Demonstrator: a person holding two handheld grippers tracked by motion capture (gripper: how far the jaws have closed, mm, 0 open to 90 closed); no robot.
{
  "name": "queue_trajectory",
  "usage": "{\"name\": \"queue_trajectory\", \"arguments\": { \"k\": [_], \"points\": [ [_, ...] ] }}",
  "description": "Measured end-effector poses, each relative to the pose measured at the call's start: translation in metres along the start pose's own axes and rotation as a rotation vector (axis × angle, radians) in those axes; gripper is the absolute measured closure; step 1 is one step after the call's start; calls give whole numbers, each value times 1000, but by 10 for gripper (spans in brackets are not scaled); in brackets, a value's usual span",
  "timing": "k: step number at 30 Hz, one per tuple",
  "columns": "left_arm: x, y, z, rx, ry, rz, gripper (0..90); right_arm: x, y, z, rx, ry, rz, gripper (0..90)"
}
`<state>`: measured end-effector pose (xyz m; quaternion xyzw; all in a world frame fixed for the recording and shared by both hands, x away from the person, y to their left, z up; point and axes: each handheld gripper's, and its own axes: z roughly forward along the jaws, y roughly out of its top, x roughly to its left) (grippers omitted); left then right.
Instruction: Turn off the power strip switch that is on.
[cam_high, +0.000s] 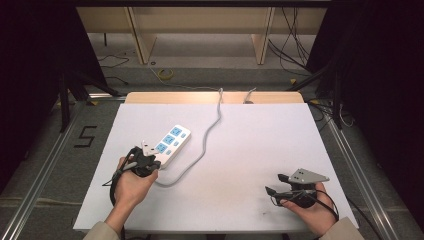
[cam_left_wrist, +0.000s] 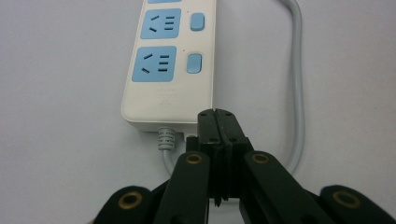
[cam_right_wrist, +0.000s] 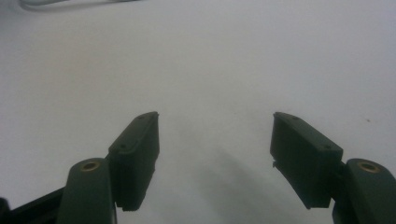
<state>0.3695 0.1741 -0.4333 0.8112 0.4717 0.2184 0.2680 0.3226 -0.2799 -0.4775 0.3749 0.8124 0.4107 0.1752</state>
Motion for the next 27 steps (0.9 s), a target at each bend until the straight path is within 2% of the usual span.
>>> {"name": "queue_trajectory", "arguments": {
  "k": [27],
  "points": [
    [-2, 17, 12, 11, 1, 16, 896, 0, 0, -1, -5, 3, 0, 338]
  ]
}}
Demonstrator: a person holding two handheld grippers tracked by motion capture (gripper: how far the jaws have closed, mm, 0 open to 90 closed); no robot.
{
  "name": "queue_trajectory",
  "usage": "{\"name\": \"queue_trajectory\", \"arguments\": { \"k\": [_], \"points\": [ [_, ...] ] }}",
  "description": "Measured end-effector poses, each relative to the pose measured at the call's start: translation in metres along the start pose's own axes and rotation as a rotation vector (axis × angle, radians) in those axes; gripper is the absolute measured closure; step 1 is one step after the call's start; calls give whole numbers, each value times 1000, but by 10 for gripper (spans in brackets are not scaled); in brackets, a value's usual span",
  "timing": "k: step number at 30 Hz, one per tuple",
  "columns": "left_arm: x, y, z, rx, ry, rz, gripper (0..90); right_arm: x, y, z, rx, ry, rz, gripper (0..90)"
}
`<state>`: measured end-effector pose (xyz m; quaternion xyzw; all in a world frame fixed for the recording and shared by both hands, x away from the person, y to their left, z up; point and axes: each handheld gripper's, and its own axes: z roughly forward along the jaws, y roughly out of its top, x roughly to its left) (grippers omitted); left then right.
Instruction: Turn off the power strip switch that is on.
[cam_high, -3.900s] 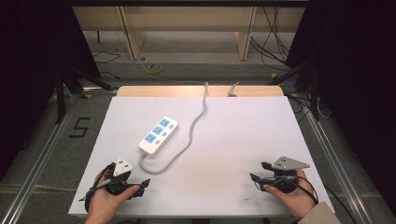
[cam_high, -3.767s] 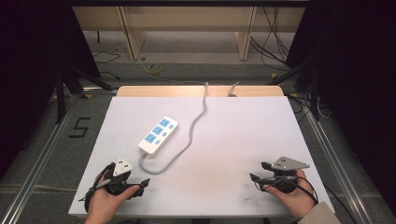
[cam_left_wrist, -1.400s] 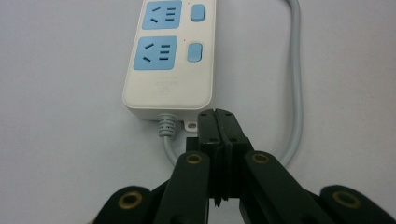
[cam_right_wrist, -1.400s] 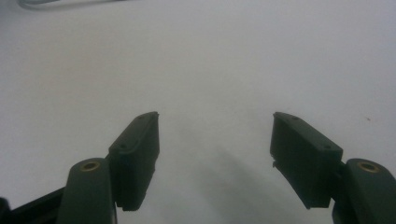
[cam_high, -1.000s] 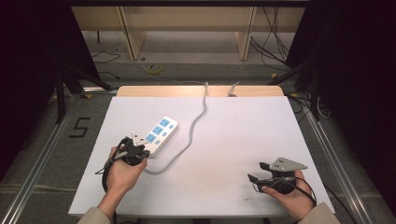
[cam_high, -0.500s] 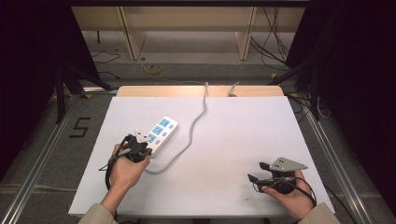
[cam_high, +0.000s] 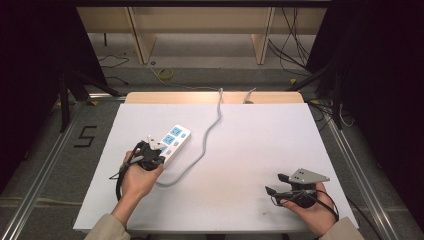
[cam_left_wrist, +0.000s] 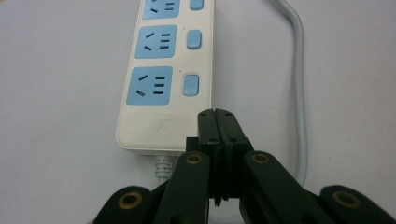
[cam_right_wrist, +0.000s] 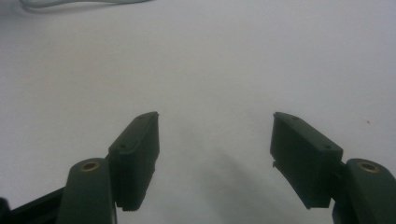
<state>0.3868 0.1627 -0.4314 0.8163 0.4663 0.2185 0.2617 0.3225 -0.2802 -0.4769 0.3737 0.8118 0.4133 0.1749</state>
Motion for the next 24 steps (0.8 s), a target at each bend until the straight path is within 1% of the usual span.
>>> {"name": "queue_trajectory", "arguments": {
  "k": [16, 24],
  "points": [
    [-1, 7, 3, -3, 2, 8, 896, 0, 0, -1, 0, -1, -4, 338],
    [-1, 9, 5, 6, 4, 13, 896, 0, 1, 0, -1, 2, -6, 338]
  ]
}}
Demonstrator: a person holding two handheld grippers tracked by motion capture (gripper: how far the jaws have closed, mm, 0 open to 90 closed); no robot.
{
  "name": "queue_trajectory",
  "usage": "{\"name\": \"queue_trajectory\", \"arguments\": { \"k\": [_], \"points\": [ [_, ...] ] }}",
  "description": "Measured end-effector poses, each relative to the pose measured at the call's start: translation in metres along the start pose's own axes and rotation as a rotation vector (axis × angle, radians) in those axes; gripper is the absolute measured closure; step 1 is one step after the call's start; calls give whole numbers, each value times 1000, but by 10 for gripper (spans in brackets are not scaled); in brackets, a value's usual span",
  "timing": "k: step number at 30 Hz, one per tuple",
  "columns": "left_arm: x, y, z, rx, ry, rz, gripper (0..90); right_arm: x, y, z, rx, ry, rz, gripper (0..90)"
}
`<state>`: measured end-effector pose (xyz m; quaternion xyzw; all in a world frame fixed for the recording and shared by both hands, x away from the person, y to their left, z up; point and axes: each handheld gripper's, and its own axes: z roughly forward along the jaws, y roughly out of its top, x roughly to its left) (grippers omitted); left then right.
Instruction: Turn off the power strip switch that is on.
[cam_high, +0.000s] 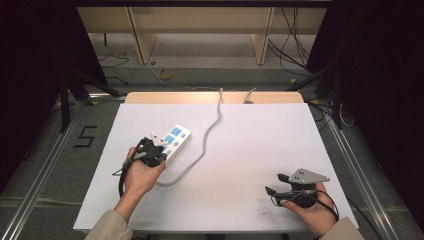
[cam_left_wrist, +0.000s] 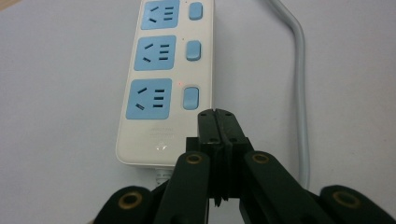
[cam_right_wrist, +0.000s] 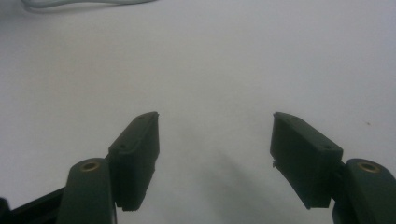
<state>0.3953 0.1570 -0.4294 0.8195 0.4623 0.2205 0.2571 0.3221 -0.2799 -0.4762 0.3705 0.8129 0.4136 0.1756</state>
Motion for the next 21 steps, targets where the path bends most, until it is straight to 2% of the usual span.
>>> {"name": "queue_trajectory", "arguments": {
  "k": [21],
  "points": [
    [1, 8, 7, 12, 1, 7, 896, 0, 0, 0, 0, 1, 1, 338]
  ]
}}
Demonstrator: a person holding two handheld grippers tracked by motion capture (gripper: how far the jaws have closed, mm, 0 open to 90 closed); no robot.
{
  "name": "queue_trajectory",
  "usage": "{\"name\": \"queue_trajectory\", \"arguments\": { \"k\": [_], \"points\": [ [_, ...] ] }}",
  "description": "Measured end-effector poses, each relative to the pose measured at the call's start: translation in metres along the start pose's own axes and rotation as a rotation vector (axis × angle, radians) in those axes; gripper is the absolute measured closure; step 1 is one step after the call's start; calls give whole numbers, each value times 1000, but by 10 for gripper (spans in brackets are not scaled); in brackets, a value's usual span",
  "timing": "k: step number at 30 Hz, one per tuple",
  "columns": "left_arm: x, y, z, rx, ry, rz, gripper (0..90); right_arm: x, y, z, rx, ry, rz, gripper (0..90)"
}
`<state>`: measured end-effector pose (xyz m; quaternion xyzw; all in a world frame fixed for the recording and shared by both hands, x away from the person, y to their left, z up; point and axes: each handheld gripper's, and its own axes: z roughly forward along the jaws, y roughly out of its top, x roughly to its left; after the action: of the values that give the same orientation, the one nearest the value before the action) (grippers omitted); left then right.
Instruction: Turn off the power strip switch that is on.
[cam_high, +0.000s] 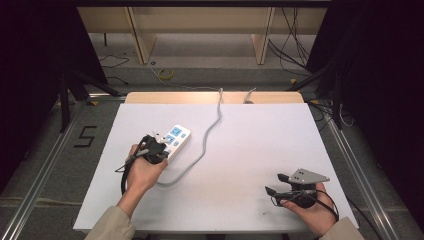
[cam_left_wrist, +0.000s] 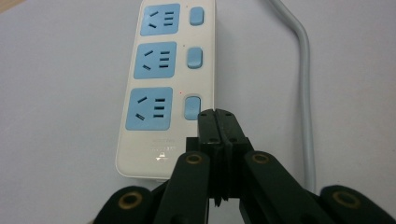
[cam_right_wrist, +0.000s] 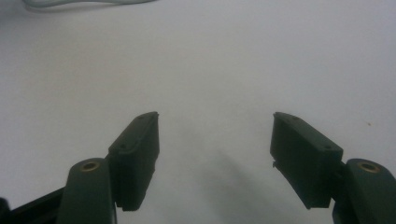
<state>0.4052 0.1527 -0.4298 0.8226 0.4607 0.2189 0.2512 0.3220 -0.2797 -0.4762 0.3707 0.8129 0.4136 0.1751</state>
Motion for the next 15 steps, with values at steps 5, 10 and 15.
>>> {"name": "queue_trajectory", "arguments": {
  "k": [5, 10, 15],
  "points": [
    [1, 2, 2, 0, 5, 0, 896, 0, 0, 0, 1, 0, 1, 338],
    [1, 5, 5, 5, 4, 1, 896, 0, 0, 0, 0, 0, -1, 338],
    [1, 7, 9, 9, 6, 5, 896, 0, 0, 0, 0, 0, -2, 338]
  ]
}}
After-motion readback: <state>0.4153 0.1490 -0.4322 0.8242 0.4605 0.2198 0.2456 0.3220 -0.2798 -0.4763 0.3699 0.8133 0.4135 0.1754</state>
